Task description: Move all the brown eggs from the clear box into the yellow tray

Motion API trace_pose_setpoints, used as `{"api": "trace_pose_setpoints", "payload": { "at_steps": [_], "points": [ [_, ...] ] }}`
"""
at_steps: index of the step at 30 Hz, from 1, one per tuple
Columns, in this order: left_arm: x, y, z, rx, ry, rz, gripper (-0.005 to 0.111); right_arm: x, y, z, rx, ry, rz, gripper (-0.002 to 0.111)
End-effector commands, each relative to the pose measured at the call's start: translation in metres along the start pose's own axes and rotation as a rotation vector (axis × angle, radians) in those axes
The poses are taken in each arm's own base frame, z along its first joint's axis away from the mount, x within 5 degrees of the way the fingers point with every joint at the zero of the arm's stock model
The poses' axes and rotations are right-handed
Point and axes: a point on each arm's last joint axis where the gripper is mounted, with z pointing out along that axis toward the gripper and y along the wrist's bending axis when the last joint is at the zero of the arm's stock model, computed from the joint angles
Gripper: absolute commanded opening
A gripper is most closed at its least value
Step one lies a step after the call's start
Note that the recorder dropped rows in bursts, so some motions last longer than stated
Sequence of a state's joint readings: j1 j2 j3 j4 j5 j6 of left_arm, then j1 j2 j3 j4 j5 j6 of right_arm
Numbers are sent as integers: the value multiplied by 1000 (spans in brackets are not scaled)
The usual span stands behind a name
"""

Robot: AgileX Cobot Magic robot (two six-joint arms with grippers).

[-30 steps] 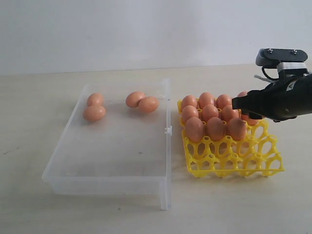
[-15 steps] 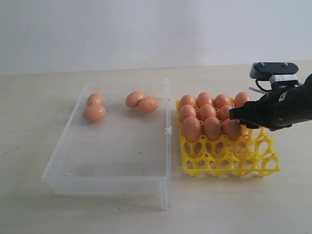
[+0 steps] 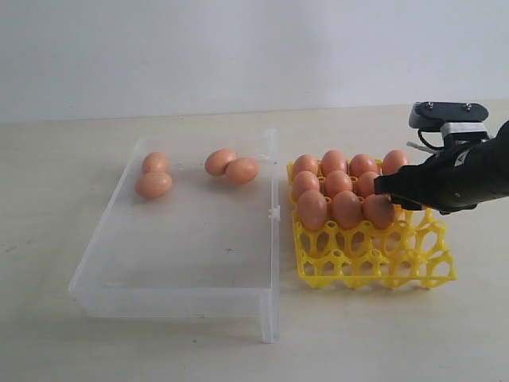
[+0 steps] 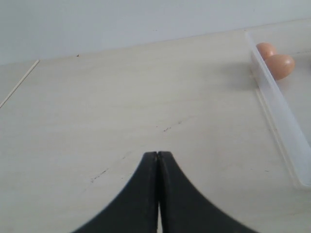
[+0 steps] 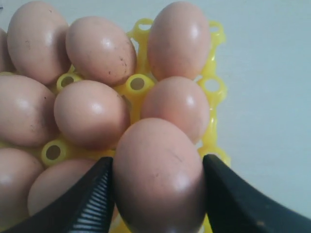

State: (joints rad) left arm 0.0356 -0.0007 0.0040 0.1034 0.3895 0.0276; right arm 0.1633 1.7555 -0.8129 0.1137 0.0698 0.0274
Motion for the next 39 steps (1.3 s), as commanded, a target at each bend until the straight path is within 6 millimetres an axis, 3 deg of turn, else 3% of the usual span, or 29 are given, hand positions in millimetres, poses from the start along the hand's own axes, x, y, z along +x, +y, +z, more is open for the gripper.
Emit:
{"api": "trace_pose_setpoints", "payload": {
  "at_steps": [1, 10, 15, 17, 19, 21, 22, 25, 29, 35, 39],
  "points": [
    [-2, 0, 0, 6, -13, -5, 0, -5, 0, -6, -1, -16, 20, 60],
    [-2, 0, 0, 6, -13, -5, 0, -6, 0, -15, -3, -4, 19, 62],
    [-2, 0, 0, 6, -13, -5, 0, -14, 2, -32, -14, -47, 43, 62],
    [-2, 0, 0, 6, -13, -5, 0, -24, 8, -47, -31, -80, 61, 53],
    [-2, 0, 0, 6, -13, -5, 0, -33, 19, -60, -56, -99, 9, 35],
    [-2, 0, 0, 6, -13, -5, 0, -46, 35, -73, -87, -107, -117, 7],
    [-2, 0, 0, 6, -13, -5, 0, -53, 45, -80, -105, -108, -173, 1],
    [-2, 0, 0, 6, -13, -5, 0, -72, 78, -90, -166, -105, -275, 0],
    [-2, 0, 0, 6, -13, -5, 0, -89, 127, -86, -240, -63, -364, 0],
    [-2, 0, 0, 6, -13, -5, 0, -101, 201, -51, -329, 61, -485, 8],
    [-2, 0, 0, 6, -13, -5, 0, -103, 236, -21, -371, 111, -456, 13]
  ]
}}
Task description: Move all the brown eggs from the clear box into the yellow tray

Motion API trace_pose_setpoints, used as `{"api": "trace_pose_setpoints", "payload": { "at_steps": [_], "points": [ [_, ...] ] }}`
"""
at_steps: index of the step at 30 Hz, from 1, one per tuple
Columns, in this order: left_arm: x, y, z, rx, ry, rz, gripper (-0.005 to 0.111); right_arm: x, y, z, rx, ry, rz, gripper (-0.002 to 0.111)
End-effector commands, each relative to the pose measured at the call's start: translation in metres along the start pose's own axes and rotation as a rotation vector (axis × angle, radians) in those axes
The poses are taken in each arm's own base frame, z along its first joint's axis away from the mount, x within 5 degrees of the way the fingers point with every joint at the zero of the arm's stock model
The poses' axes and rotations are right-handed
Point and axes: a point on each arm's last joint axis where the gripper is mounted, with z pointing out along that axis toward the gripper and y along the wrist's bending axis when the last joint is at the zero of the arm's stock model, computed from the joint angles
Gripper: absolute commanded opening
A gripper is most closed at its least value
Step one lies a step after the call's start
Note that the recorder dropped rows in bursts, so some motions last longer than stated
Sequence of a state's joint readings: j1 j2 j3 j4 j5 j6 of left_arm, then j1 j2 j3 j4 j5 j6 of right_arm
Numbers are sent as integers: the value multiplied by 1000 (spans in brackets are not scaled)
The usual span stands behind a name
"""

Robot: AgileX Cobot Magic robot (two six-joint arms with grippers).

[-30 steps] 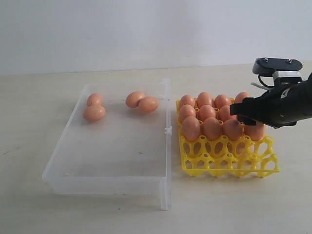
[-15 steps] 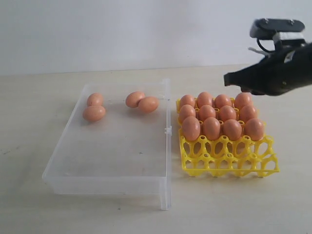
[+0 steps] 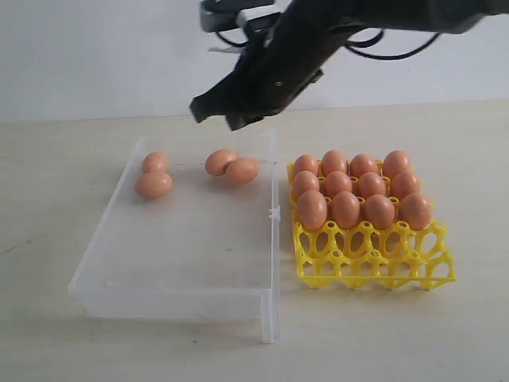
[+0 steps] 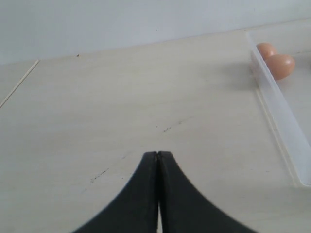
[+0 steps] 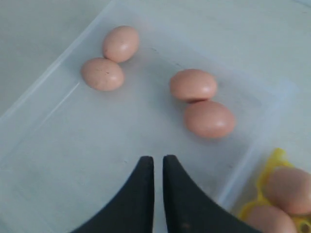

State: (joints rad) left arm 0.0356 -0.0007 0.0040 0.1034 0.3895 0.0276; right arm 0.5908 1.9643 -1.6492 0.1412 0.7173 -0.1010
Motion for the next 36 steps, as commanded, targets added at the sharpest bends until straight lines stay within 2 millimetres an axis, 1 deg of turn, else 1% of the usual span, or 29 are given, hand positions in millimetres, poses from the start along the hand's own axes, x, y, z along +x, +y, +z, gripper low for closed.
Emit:
{"api": "trace_pose_setpoints", "payload": {
  "at_steps": [1, 3, 4, 6, 10, 12, 19, 21, 22, 24, 26, 29, 36],
  "points": [
    [-2, 0, 0, 6, -13, -5, 0, -13, 16, 41, -58, 56, 57, 15],
    [-2, 0, 0, 6, -13, -5, 0, -18, 19, 59, -86, 76, 145, 19],
    [-2, 0, 0, 6, -13, -5, 0, -21, 20, 64, -97, 74, 181, 22],
    [-2, 0, 0, 6, -13, -5, 0, -24, 21, 78, -109, 76, 264, 33],
    [-2, 0, 0, 6, -13, -5, 0, -28, 19, 92, -111, 51, 382, 54],
    [-2, 0, 0, 6, -13, -5, 0, -30, 20, 97, -127, 25, 442, 60],
    [-2, 0, 0, 6, -13, -5, 0, -32, 23, 117, -206, -47, 626, 60],
    [-2, 0, 0, 6, -13, -5, 0, -27, 22, 130, -213, -45, 708, 60],
    [-2, 0, 0, 6, -13, -5, 0, -21, 21, 141, -205, -28, 758, 60],
    [-2, 0, 0, 6, -13, -5, 0, -15, 20, 155, -207, -18, 798, 60],
    [-2, 0, 0, 6, -13, -5, 0, -10, 19, 166, -214, -26, 846, 60],
    [-2, 0, 0, 6, -13, -5, 0, -2, 17, 179, -204, -18, 873, 60],
    [-2, 0, 0, 6, -13, -5, 0, 2, 15, 191, -215, -43, 922, 60]
  ]
}}
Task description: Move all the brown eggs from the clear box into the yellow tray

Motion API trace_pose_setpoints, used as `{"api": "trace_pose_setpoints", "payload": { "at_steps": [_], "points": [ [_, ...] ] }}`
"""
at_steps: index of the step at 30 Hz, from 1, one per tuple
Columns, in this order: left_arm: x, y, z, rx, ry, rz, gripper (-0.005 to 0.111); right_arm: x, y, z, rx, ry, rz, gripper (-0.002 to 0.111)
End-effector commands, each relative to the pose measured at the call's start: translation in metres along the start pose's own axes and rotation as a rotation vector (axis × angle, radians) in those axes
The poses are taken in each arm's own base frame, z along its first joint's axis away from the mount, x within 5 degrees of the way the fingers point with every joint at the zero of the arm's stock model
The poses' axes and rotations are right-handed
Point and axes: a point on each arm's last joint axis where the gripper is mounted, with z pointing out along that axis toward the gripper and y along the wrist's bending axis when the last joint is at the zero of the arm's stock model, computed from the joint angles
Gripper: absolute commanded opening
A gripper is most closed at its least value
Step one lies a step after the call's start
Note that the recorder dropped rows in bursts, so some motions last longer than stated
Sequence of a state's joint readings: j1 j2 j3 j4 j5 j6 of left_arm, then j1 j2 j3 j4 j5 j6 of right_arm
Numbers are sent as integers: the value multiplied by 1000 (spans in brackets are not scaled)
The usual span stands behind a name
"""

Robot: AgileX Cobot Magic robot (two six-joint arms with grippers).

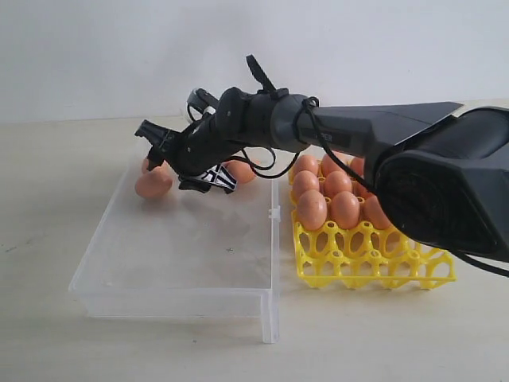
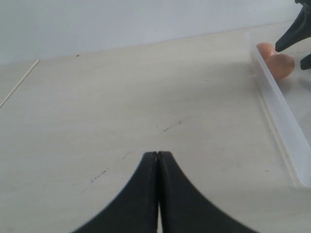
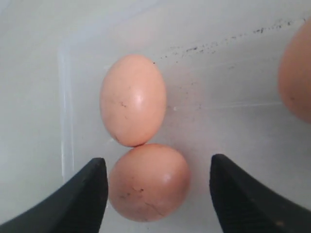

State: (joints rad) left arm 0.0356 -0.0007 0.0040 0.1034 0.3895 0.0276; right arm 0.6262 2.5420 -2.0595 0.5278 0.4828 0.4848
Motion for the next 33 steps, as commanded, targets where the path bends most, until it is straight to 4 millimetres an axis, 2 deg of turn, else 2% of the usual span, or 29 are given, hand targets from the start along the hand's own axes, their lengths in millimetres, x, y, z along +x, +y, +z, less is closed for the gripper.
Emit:
{"api": "trace_pose_setpoints", "payload": {
  "at_steps": [1, 11, 17, 18, 20, 25, 29, 33],
  "points": [
    [-2, 0, 0, 6, -13, -5, 0, 0, -2, 5, -13, -14, 17, 60],
    [-2, 0, 0, 6, -13, -5, 0, 3, -10, 16, -12, -15, 59, 60],
    [-2, 0, 0, 6, -13, -5, 0, 8, -9, 24, -28, -13, 73, 59],
    [-2, 0, 0, 6, -13, -5, 0, 10, -8, 26, -31, -9, 76, 56],
    [-2, 0, 0, 6, -13, -5, 0, 14, -6, 28, -35, -5, 72, 45],
    [-2, 0, 0, 6, -13, -5, 0, 20, -4, 30, -30, 12, 34, 2],
    [-2, 0, 0, 6, -13, -5, 0, 22, -3, 27, -5, 44, -22, 0],
    [-2, 0, 0, 6, -13, -5, 0, 17, 9, 10, 9, 43, -145, 0]
  ]
}}
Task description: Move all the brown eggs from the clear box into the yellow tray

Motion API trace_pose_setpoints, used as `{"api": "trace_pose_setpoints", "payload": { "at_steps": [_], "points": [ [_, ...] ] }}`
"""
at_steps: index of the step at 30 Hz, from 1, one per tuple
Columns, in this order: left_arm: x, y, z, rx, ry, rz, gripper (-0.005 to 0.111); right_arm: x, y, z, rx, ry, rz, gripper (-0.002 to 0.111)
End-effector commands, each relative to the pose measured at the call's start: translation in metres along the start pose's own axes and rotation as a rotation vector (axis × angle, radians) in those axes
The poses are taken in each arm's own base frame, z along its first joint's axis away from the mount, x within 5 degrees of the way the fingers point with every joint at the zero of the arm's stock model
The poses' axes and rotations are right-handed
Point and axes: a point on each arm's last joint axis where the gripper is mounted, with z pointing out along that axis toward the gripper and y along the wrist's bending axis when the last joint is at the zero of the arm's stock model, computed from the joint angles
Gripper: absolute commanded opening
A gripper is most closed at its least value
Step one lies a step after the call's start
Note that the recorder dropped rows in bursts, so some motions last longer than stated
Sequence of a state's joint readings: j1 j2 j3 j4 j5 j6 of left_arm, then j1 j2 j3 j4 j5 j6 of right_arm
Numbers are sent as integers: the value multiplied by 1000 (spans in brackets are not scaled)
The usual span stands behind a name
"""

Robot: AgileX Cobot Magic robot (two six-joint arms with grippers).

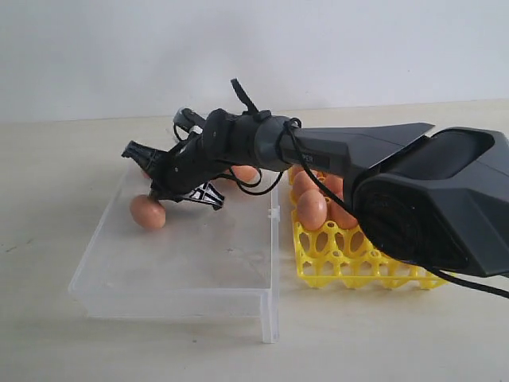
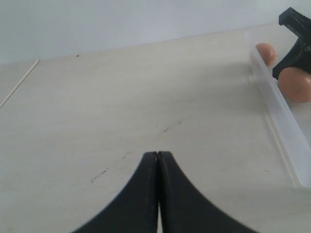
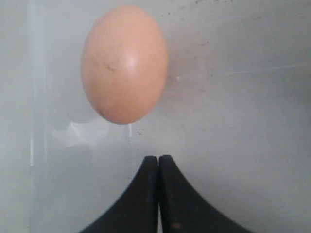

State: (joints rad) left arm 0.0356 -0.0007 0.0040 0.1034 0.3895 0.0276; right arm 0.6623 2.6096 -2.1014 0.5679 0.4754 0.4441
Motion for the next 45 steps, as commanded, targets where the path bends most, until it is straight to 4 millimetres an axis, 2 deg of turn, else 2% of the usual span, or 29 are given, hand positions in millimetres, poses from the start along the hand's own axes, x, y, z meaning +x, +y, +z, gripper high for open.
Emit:
{"api": "trace_pose_setpoints", "payload": {
  "at_steps": [1, 6, 9, 11, 15, 19, 22, 27, 31, 33, 37, 45],
  "points": [
    [-2, 0, 0, 6, -13, -5, 0, -5, 15, -21, 18, -5, -149, 0],
    [-2, 0, 0, 6, -13, -5, 0, -16, 39, -48, -12, -63, -237, 0],
    [-2, 0, 0, 6, -13, -5, 0, -20, 52, -65, -34, -86, -330, 0],
    [-2, 0, 0, 6, -13, -5, 0, -16, 63, -75, -45, -84, -449, 2],
    [-2, 0, 0, 6, -13, -5, 0, -2, 78, -86, -38, -43, -726, 21],
    [-2, 0, 0, 6, -13, -5, 0, 17, 81, -86, -9, 60, -991, 48],
    [-2, 0, 0, 6, -13, -5, 0, 29, 82, -85, 19, 123, -1119, 58],
    [-2, 0, 0, 6, -13, -5, 0, 51, 85, -83, 55, 212, -1226, 60],
    [-2, 0, 0, 6, -13, -5, 0, 61, 72, -87, 175, 375, -1257, 60],
    [-2, 0, 0, 6, -13, -5, 0, 61, 69, -88, 206, 404, -1270, 60],
    [-2, 0, 0, 6, -13, -5, 0, 59, 71, -87, 196, 367, -1279, 60],
    [-2, 0, 0, 6, -13, -5, 0, 59, 77, -84, 192, 306, -1428, 60]
  ]
}}
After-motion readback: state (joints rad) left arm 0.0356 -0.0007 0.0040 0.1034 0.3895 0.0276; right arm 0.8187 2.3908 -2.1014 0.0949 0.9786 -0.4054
